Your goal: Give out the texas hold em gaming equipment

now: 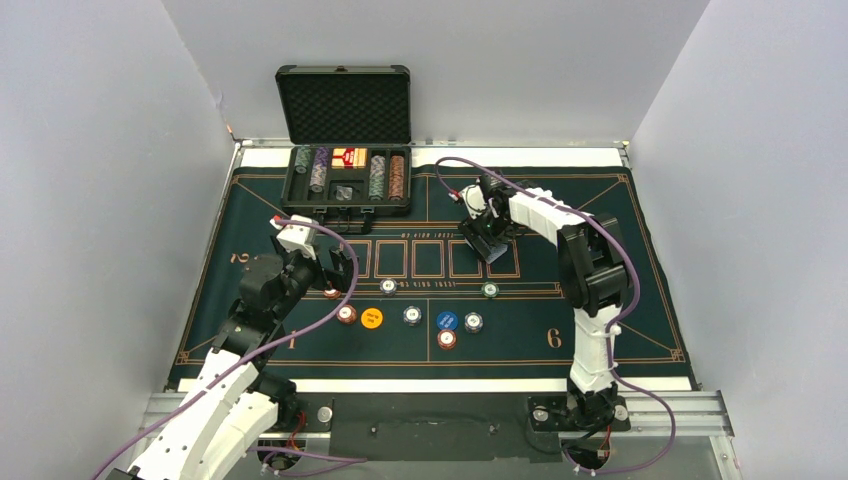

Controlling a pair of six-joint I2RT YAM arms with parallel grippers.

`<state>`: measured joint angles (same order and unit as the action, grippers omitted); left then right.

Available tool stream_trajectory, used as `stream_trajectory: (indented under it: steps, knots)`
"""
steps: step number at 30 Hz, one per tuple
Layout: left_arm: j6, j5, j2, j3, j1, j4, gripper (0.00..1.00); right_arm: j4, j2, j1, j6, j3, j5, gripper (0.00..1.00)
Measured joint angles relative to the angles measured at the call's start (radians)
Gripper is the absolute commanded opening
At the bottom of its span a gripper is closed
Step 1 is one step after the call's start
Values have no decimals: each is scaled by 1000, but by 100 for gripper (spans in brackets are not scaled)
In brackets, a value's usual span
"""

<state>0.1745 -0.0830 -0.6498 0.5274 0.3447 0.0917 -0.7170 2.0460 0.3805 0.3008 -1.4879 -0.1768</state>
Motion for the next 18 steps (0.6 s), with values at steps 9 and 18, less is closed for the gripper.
stream_trajectory:
  steps: [9,18]
  knots:
    - [69,-14,-9,0,0,-3,98,6,-14,0,15,15,0,13]
    - [327,-138,-92,1,0,-123,99,-45,-61,0,50,24,-2,10]
